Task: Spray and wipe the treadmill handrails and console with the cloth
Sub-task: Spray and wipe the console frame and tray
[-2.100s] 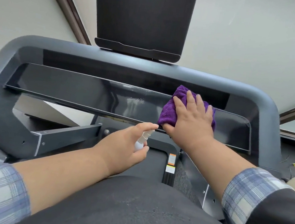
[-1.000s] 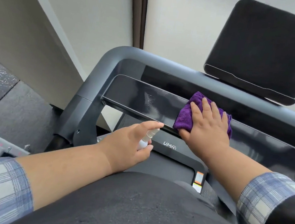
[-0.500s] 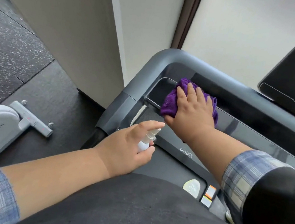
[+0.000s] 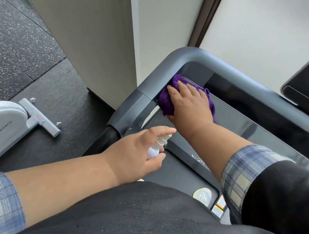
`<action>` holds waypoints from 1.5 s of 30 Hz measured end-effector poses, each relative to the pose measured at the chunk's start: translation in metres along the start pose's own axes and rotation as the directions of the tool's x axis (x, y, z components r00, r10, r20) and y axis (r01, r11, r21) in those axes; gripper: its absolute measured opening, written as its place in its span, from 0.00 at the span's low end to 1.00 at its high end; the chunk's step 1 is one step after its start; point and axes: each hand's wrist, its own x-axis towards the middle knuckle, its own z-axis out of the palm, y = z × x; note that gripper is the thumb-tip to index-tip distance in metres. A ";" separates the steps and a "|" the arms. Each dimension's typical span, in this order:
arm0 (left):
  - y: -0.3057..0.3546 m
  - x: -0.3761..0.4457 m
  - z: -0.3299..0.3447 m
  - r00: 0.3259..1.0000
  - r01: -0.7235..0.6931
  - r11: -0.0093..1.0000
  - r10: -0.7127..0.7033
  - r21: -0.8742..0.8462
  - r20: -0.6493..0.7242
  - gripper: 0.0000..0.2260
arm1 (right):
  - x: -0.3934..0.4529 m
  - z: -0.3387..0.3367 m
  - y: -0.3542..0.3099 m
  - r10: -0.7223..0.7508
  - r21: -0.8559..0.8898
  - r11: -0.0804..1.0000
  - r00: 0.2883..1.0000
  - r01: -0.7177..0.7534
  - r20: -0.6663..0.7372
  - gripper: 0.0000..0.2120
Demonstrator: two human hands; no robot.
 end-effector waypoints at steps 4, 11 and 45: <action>0.009 0.009 0.009 0.998 -0.054 0.998 0.054 0.007 0.009 0.26 | -0.026 0.001 0.005 -0.153 0.046 0.987 0.988 0.152 0.000 0.34; 0.011 0.019 0.010 0.997 -0.071 0.997 0.071 -0.005 0.013 0.26 | -0.061 0.005 0.034 0.068 0.105 0.993 0.996 -0.062 -0.055 0.38; 0.033 0.061 0.051 0.965 -0.144 0.986 0.160 -0.089 0.209 0.29 | -0.154 0.019 0.114 0.573 0.155 0.807 0.819 -0.570 0.025 0.40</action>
